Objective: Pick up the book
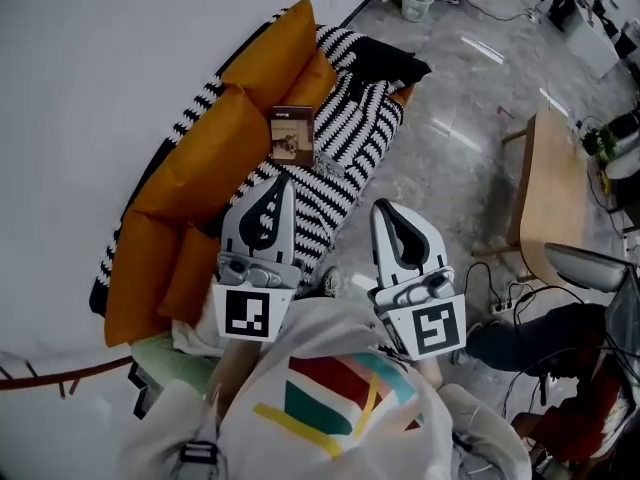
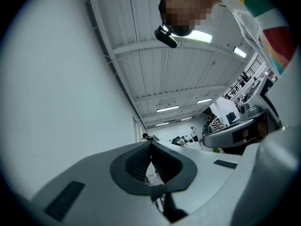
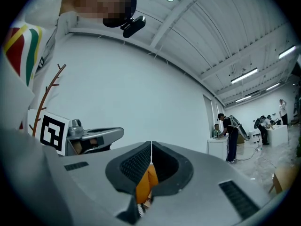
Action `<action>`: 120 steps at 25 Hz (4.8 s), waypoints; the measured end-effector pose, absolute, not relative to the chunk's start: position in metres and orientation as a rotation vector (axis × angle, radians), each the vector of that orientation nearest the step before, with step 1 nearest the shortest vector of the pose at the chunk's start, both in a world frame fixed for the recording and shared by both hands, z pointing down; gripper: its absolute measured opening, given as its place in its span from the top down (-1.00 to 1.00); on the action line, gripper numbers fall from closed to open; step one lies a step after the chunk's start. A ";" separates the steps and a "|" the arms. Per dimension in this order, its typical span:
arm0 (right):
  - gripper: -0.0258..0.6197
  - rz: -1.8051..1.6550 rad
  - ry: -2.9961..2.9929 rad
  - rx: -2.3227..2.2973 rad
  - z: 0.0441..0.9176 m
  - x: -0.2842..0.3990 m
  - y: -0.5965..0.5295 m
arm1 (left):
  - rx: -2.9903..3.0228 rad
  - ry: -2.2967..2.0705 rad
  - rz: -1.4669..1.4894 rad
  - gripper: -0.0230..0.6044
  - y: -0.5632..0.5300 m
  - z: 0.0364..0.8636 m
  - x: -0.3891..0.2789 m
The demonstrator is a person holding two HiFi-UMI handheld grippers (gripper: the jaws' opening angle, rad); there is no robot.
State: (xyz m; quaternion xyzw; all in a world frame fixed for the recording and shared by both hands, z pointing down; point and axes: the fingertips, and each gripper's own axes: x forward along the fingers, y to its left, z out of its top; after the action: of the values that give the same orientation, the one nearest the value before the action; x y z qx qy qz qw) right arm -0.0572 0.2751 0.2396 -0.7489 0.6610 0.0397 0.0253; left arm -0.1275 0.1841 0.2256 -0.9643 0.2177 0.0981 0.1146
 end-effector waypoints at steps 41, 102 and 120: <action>0.87 -0.084 2.564 -1.920 0.293 0.176 0.017 | -2.671 1.240 0.174 0.91 -0.050 0.263 0.070; -0.15 -1.136 3.125 -1.201 0.615 0.134 -0.237 | -2.655 1.482 -0.282 0.91 -0.293 0.472 0.080; -0.15 -1.766 3.189 -0.753 0.775 0.071 -0.177 | -2.719 1.551 -0.418 0.91 -0.297 0.547 0.056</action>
State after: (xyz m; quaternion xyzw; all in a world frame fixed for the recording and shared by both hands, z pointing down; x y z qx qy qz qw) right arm 0.0712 -0.1774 0.7753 -0.1939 0.8208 -0.4545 -0.2865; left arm 0.0555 -0.2967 0.5466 -0.8609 0.4912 -0.1325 -0.0084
